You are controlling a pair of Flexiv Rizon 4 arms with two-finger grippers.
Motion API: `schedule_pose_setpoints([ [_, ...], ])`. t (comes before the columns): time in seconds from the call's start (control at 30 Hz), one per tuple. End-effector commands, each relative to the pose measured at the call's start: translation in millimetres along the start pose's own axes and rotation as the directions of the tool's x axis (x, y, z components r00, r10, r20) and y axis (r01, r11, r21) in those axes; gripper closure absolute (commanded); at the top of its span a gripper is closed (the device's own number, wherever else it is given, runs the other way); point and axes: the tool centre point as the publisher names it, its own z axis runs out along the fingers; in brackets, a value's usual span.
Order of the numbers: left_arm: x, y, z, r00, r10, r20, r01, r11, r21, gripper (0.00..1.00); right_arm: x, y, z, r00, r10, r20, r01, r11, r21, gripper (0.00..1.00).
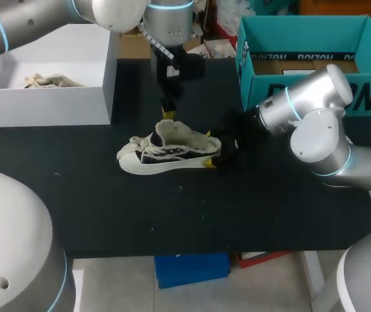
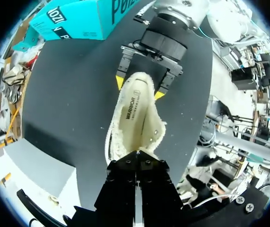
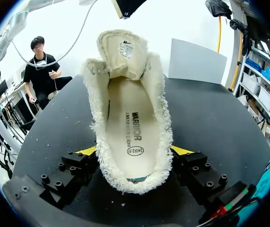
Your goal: Take the shoe out of the shoebox, open the shoe tongue, remove and reinsert the insole, then place the shoe into the shoebox
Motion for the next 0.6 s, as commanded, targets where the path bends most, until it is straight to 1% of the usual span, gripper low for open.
schedule_pose_setpoints([
  [0.03, -8.1, -2.5, 0.0, 0.98, 0.179, -0.088, -0.18, 0.984, -0.005, 1.0, -0.7, -1.0, 1.1, 1.0, 0.001, 0.0, -0.001, 1.0, 0.001, 1.0],
  [0.37, -8.1, -2.5, 0.0, 0.98, 0.179, -0.088, -0.18, 0.984, -0.005, 1.0, -0.7, -1.0, 1.1, 1.0, 0.001, 0.0, -0.001, 1.0, 0.001, 1.0],
  [0.5, -9.1, 0.5, 2.4, 0.977, 0.194, -0.088, -0.187, 0.979, 0.085, 1.0, -0.7, -1.0, 1.1, 1.0, 0.001, 0.0, -0.001, 1.0, 0.001, 1.0],
  [0.57, -8.8, -0.1, 2.5, 0.978, 0.194, -0.073, -0.186, 0.977, 0.1, 1.0, -0.7, -1.0, 1.1, 1.0, 0.001, 0.0, -0.001, 1.0, 0.001, 1.0],
  [0.6, -8.0, -1.1, 2.4, 0.978, 0.2, -0.067, -0.191, 0.974, 0.12, 1.0, -0.7, -1.0, 1.1, 1.0, 0.001, 0.0, -0.001, 1.0, 0.001, 1.0],
])
